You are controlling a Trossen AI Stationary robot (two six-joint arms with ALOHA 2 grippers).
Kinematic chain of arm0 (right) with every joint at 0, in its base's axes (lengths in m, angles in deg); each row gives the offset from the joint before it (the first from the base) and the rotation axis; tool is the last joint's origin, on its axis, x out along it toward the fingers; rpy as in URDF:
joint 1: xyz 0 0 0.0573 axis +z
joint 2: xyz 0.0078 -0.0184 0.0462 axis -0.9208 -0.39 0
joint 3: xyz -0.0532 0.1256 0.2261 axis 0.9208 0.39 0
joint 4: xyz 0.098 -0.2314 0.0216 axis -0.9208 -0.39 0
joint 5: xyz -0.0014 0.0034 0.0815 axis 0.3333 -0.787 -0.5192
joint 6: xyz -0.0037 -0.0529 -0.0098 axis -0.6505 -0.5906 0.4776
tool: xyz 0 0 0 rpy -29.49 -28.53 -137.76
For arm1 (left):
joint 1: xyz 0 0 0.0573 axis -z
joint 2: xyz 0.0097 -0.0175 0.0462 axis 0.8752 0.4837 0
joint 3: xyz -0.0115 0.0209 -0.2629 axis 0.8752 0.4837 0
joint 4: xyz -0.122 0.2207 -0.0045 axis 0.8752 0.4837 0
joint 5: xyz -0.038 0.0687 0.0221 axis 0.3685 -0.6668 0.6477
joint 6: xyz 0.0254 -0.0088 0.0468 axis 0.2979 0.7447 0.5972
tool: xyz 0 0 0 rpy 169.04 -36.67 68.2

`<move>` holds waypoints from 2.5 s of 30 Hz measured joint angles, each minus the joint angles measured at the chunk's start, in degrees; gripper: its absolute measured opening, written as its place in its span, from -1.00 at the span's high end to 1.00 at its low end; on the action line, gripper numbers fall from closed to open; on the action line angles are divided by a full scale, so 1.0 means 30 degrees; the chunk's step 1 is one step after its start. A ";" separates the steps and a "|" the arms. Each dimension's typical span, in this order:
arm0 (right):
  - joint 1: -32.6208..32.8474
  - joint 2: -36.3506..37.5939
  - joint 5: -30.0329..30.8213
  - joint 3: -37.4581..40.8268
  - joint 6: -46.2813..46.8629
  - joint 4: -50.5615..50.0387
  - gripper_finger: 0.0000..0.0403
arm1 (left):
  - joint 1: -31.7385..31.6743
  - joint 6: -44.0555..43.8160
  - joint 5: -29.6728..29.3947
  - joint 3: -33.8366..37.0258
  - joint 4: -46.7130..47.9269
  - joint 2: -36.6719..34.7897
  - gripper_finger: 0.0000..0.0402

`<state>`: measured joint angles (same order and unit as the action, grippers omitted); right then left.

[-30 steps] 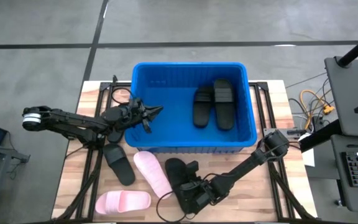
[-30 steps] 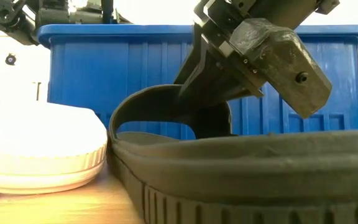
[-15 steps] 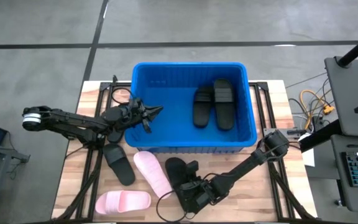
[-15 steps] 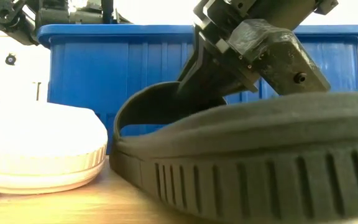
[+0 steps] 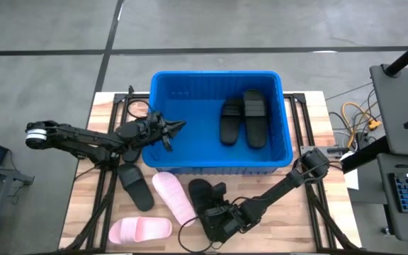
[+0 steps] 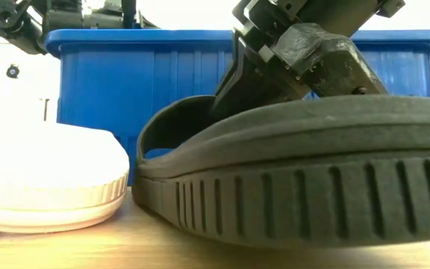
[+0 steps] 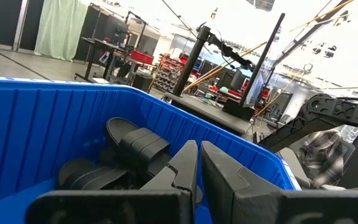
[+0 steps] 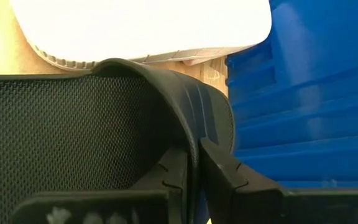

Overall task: Pick and place slides into bin
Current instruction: Put the black slide into the blue bin

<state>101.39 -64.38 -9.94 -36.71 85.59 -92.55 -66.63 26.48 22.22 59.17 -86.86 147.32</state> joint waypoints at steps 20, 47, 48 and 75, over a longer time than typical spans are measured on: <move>0.0087 0.1087 0.0087 0.0000 -0.0597 -0.0111 0.87 | -0.0022 0.0000 -0.0058 0.0000 0.0003 0.0000 0.97; 0.0553 0.4990 0.0182 0.0000 -0.0284 -0.0005 0.87 | -0.0015 -0.0007 0.0000 0.0007 0.0008 0.0000 0.97; 0.0546 0.5188 0.0196 0.0000 -0.0284 0.0051 0.87 | -0.0015 -0.0007 0.0000 0.0007 0.0008 0.0000 0.97; 0.0962 0.7962 0.5320 0.0000 0.0049 0.0002 0.87 | -0.0007 0.0000 -0.0058 0.0029 0.0125 0.0000 0.97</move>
<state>104.28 -40.50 6.02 -36.71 85.74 -92.54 -66.66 26.48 22.05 59.26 -86.48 147.32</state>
